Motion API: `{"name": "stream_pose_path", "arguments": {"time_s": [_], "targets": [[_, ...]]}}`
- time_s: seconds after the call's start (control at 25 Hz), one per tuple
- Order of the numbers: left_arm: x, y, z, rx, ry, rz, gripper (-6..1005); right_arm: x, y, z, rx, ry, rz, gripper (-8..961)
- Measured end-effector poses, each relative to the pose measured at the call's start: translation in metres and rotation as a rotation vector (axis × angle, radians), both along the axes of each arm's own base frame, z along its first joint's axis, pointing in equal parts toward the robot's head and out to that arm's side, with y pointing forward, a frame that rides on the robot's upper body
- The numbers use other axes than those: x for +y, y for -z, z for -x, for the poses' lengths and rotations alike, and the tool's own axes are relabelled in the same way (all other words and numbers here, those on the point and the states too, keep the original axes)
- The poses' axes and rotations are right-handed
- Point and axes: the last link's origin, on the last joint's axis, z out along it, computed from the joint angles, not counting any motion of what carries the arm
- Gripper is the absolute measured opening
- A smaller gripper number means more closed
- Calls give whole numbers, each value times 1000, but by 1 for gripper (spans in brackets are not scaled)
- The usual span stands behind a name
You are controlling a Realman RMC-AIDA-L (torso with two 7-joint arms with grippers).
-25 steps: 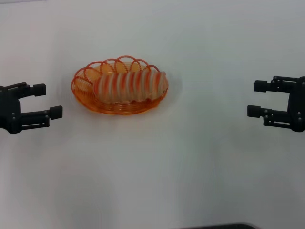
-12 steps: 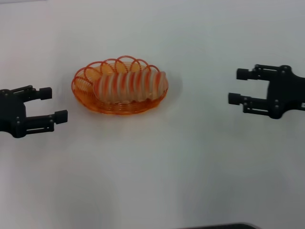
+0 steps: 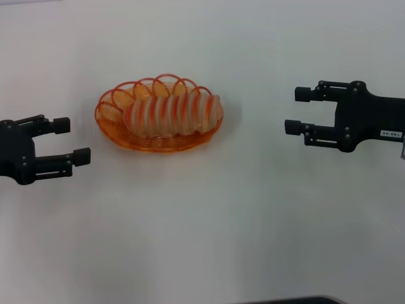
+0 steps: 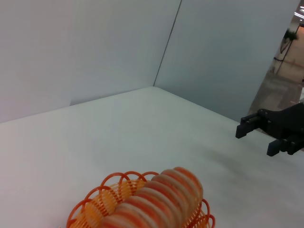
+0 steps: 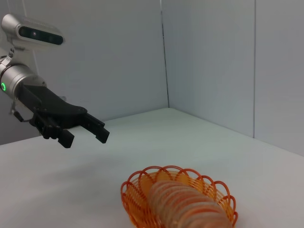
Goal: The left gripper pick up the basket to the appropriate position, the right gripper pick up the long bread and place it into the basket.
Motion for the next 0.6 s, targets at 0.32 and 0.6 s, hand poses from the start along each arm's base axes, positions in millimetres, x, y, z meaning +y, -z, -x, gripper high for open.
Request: {"name": "stream_pose_path", "arguments": {"time_s": [0.32, 0.6], "targets": [[0, 0, 0, -1, -1, -3, 843, 0, 0, 0, -1, -2, 3, 686], [1, -1, -1, 0, 0, -4, 843, 1, 2, 2, -3, -8, 10, 686]]}}
